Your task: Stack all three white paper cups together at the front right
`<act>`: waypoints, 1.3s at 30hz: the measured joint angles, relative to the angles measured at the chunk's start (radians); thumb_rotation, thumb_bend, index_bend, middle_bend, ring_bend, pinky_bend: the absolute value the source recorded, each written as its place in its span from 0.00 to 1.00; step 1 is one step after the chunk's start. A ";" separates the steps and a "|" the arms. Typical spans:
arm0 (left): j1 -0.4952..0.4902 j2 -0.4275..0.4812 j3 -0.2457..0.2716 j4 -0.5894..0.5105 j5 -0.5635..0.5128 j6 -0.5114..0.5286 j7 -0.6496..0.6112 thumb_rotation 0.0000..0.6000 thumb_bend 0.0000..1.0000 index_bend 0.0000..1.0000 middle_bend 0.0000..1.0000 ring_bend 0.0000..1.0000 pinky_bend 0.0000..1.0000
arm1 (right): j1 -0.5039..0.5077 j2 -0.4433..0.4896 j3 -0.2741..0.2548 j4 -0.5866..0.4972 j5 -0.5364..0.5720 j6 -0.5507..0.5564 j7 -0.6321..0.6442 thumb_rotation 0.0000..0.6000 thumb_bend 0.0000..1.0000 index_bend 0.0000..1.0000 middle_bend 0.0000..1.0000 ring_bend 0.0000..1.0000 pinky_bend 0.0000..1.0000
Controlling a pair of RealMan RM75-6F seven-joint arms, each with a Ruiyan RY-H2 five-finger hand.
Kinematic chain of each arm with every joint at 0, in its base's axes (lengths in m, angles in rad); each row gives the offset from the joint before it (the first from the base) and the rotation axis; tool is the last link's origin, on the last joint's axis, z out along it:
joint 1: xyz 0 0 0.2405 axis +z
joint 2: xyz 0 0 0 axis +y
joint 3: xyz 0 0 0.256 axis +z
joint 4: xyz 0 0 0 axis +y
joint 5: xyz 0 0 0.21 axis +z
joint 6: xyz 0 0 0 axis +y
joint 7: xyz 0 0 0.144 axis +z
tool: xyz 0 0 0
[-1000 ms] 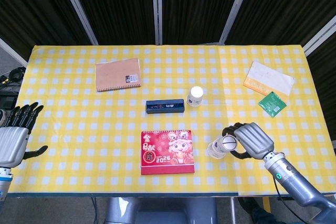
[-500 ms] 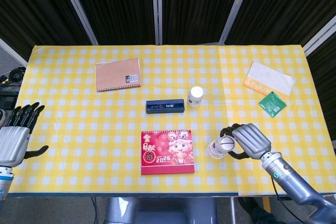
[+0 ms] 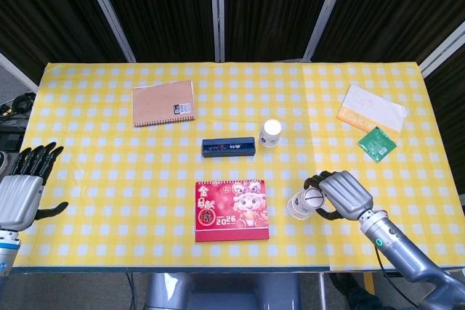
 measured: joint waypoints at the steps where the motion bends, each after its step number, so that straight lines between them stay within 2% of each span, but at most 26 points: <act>1: 0.000 0.000 0.000 0.000 0.000 0.000 0.000 1.00 0.00 0.00 0.00 0.00 0.00 | 0.002 0.003 -0.001 -0.002 0.000 -0.007 0.005 1.00 0.25 0.31 0.29 0.27 0.50; 4: 0.001 0.001 0.000 -0.001 0.002 -0.002 -0.002 1.00 0.00 0.00 0.00 0.00 0.00 | 0.008 0.013 -0.009 -0.006 -0.010 -0.028 0.017 1.00 0.25 0.29 0.25 0.24 0.48; 15: 0.002 0.006 -0.002 -0.001 0.003 -0.009 -0.012 1.00 0.00 0.00 0.00 0.00 0.00 | 0.001 0.023 -0.022 0.003 -0.036 -0.016 0.004 1.00 0.25 0.29 0.23 0.22 0.47; 22: 0.001 0.005 -0.007 0.002 -0.004 -0.012 -0.013 1.00 0.00 0.00 0.00 0.00 0.00 | 0.013 0.034 0.024 0.019 -0.011 0.009 -0.008 1.00 0.24 0.28 0.22 0.21 0.47; 25: -0.001 0.001 -0.010 0.006 -0.004 -0.013 -0.013 1.00 0.00 0.00 0.00 0.00 0.00 | 0.040 0.036 0.062 0.036 0.044 -0.006 -0.014 1.00 0.24 0.26 0.20 0.20 0.42; 30: -0.001 -0.005 -0.015 0.020 0.002 -0.008 -0.025 1.00 0.00 0.00 0.00 0.00 0.00 | 0.114 0.008 0.131 0.103 0.203 -0.071 -0.036 1.00 0.15 0.22 0.14 0.12 0.23; 34: -0.004 -0.008 -0.022 0.029 -0.014 -0.013 -0.030 1.00 0.00 0.00 0.00 0.00 0.00 | 0.190 -0.047 0.174 0.187 0.349 -0.141 -0.061 1.00 0.10 0.20 0.12 0.09 0.18; 39: -0.021 -0.013 -0.039 0.049 -0.068 -0.049 -0.036 1.00 0.00 0.00 0.00 0.00 0.00 | 0.305 -0.186 0.201 0.354 0.526 -0.243 -0.098 1.00 0.04 0.15 0.09 0.06 0.15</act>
